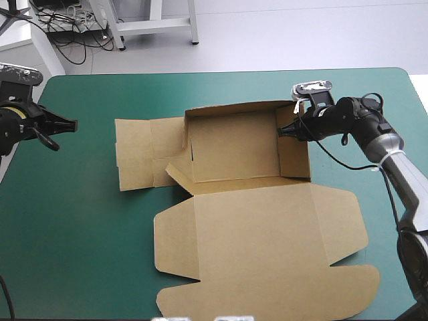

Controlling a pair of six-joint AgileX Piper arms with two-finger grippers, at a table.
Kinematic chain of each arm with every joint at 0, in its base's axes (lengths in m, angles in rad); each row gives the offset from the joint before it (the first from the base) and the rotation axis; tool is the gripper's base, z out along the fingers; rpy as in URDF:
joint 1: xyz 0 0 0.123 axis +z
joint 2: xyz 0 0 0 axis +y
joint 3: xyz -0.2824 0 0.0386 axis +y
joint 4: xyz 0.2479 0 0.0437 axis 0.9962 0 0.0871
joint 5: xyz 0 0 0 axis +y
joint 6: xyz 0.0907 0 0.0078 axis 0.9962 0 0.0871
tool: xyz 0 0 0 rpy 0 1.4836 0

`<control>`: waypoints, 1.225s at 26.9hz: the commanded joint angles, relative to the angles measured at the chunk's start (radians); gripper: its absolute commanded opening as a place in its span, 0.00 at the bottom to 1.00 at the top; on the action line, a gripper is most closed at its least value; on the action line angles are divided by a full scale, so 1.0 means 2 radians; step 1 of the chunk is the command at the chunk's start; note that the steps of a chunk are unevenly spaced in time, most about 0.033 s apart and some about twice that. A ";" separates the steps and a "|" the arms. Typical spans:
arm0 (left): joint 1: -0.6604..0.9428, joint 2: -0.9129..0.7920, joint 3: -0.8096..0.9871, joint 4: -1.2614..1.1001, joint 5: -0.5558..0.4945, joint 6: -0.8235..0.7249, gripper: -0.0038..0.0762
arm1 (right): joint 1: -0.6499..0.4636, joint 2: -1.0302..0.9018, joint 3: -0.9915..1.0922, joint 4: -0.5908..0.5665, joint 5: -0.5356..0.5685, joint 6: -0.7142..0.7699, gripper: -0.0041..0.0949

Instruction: Fold the box

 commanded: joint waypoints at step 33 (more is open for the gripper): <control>0.126 0.055 -0.003 -0.185 0.046 0.066 0.05 | 0.001 0.106 -0.248 -0.084 0.179 0.080 0.53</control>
